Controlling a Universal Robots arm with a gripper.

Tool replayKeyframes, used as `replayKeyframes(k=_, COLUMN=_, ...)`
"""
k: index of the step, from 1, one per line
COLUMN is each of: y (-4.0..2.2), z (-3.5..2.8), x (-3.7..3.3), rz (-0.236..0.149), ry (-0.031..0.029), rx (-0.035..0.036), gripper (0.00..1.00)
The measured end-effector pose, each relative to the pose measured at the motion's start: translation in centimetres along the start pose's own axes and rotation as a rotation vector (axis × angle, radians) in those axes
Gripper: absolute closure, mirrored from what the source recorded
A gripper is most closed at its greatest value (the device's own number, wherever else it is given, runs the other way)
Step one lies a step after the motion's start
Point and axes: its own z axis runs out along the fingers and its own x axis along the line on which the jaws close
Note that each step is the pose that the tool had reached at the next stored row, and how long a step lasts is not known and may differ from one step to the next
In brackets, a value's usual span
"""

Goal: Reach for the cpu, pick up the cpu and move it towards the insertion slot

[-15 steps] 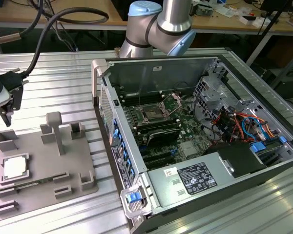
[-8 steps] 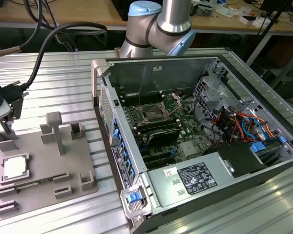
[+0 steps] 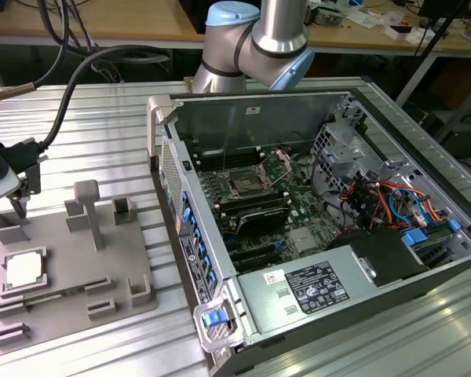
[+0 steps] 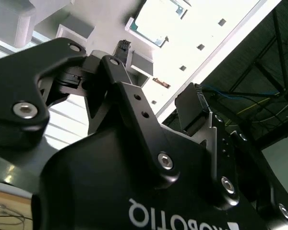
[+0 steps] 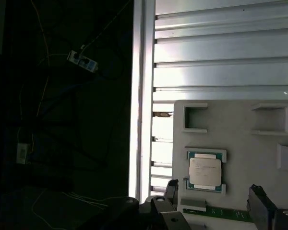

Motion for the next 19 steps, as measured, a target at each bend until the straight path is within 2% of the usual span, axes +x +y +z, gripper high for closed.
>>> replayKeyframes(k=1, y=0.0, z=0.0, x=0.0, rz=0.0, ry=-0.0001, rx=0.0, gripper=0.33)
replayKeyframes(k=9, y=0.0, z=0.05, x=0.0, rz=0.0, ry=-0.0001, rx=0.0, gripper=0.33)
replayKeyframes(k=19, y=-0.02, z=0.55, x=-0.01, rz=0.0, ry=-0.0002, rx=-0.0001, gripper=0.33)
